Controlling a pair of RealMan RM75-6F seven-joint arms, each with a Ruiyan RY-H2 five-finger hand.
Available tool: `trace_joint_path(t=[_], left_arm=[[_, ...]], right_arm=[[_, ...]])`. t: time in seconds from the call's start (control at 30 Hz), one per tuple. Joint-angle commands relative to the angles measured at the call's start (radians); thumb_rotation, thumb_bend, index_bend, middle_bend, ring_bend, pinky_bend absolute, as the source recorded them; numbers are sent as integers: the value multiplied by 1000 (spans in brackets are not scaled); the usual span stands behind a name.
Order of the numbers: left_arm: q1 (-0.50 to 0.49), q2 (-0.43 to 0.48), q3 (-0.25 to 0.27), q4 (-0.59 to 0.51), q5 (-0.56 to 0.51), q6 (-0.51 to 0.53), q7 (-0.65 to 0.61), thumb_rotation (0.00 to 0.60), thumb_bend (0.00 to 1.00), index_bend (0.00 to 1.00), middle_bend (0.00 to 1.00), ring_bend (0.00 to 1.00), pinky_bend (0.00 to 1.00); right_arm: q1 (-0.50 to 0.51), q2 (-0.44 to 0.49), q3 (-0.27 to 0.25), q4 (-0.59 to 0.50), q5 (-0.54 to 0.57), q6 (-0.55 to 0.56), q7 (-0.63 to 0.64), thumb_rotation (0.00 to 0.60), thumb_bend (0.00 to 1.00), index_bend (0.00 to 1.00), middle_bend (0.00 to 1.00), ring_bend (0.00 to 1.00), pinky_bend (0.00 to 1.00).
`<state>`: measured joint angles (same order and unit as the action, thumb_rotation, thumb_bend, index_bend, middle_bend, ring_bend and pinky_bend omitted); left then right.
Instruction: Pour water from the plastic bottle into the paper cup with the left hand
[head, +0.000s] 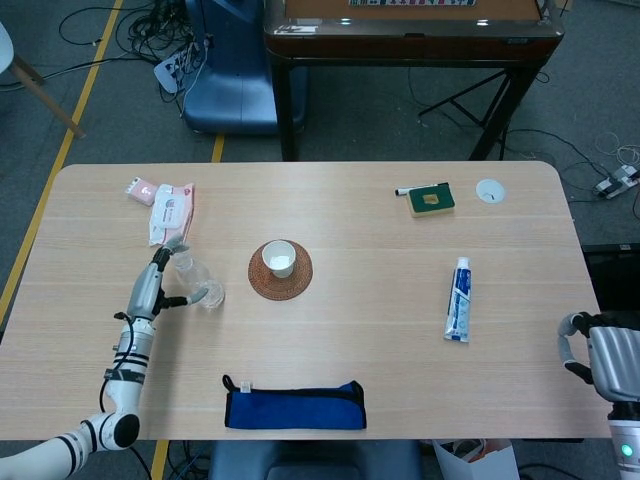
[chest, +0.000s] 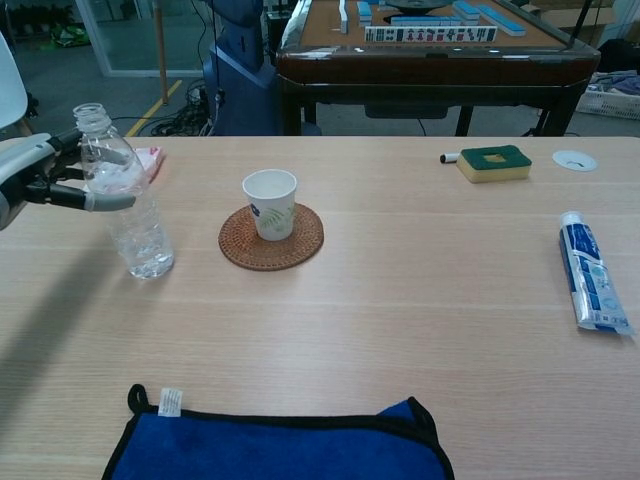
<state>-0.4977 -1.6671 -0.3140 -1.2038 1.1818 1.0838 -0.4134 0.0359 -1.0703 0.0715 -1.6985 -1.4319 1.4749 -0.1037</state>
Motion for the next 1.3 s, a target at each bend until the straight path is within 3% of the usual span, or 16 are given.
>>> trace_joint_path(t=[0.03, 0.5, 0.73, 0.83, 1.03, 1.3], left_arm=[[27, 54, 11, -69, -6, 3, 17, 600, 85, 5, 158, 33, 80], [135, 216, 125, -197, 120, 97, 22, 600, 83, 17, 140, 18, 68], [189, 207, 184, -131, 231, 240, 77, 600, 82, 184, 164, 22, 68], [210, 217, 212, -121, 252, 270, 166, 600, 107, 255, 217, 58, 76], [254, 269, 248, -216, 247, 301, 309, 600, 156, 373, 311, 122, 108], [295, 356, 335, -259, 360, 362, 525, 600, 194, 427, 406, 158, 123]], right_arm=[[2, -5, -2, 3, 2, -5, -7, 600, 462, 562, 515, 474, 465], [2, -14, -6, 1, 4, -4, -37, 600, 462, 562, 515, 474, 465], [-6, -11, -3, -6, 1, 17, -48, 600, 462, 562, 515, 474, 465], [-11, -7, 2, -8, 4, 30, -52, 600, 461, 562, 515, 474, 465], [-18, -9, 16, -3, 23, 53, -90, 600, 462, 562, 515, 474, 465], [-23, -11, 26, -9, 41, 65, -114, 600, 462, 562, 515, 473, 465]])
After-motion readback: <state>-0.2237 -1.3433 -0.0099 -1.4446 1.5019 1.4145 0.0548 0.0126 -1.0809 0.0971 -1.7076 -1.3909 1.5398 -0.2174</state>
